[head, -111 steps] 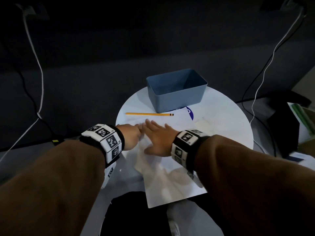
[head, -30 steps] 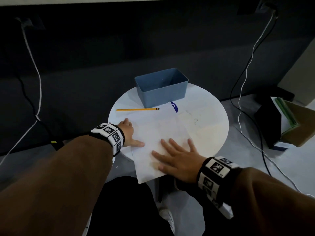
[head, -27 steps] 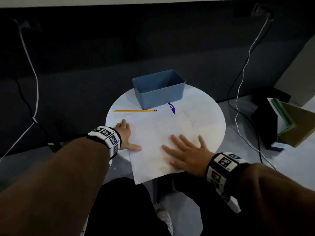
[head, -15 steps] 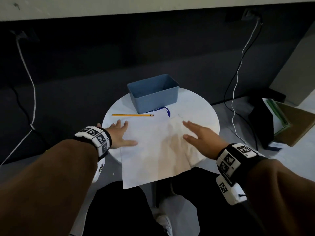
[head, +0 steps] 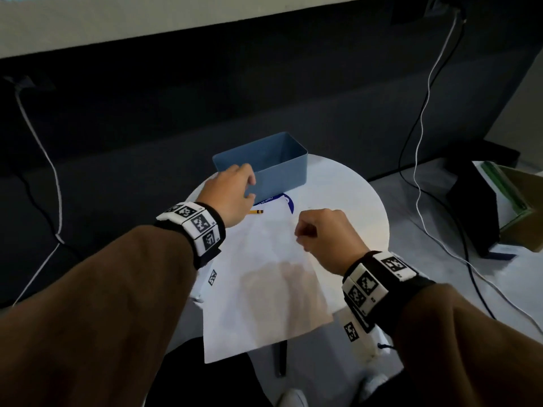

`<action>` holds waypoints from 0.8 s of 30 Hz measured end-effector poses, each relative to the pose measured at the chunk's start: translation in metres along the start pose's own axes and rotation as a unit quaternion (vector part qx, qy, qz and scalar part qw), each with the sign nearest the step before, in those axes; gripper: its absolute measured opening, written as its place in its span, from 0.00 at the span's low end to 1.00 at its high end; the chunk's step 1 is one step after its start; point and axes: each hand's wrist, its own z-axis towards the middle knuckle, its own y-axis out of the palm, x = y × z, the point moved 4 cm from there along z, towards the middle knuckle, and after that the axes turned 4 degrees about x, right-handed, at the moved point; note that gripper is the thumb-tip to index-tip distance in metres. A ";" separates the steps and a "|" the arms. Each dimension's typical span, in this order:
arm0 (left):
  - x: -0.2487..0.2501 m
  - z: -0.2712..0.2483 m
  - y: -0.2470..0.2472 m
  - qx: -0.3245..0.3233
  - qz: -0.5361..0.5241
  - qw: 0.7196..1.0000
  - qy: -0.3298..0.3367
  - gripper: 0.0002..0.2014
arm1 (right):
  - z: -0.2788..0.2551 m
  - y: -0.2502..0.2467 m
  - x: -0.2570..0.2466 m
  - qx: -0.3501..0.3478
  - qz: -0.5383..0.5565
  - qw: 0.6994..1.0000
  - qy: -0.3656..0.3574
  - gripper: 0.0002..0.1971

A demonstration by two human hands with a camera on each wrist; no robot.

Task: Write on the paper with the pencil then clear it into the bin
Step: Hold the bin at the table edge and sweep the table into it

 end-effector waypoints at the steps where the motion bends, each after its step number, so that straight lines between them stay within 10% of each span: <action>1: 0.003 0.008 0.004 0.001 0.023 1.000 0.006 0.12 | 0.002 0.003 0.002 -0.018 -0.010 1.000 -0.008 0.09; 5: 0.011 0.038 0.019 -0.046 0.158 0.986 0.000 0.25 | 0.000 -0.008 0.030 0.004 0.024 0.999 0.024 0.06; 9: 0.007 0.054 0.024 -0.041 0.269 0.962 0.006 0.15 | -0.002 -0.034 0.066 0.097 0.088 0.987 0.089 0.04; 14: 0.002 0.065 0.024 -0.026 0.224 0.974 0.014 0.02 | -0.005 -0.044 0.096 0.150 0.139 0.970 0.131 0.04; 24: 0.025 0.068 0.009 0.035 0.149 0.986 0.072 0.08 | 0.002 -0.031 0.091 0.166 0.219 0.954 0.122 0.07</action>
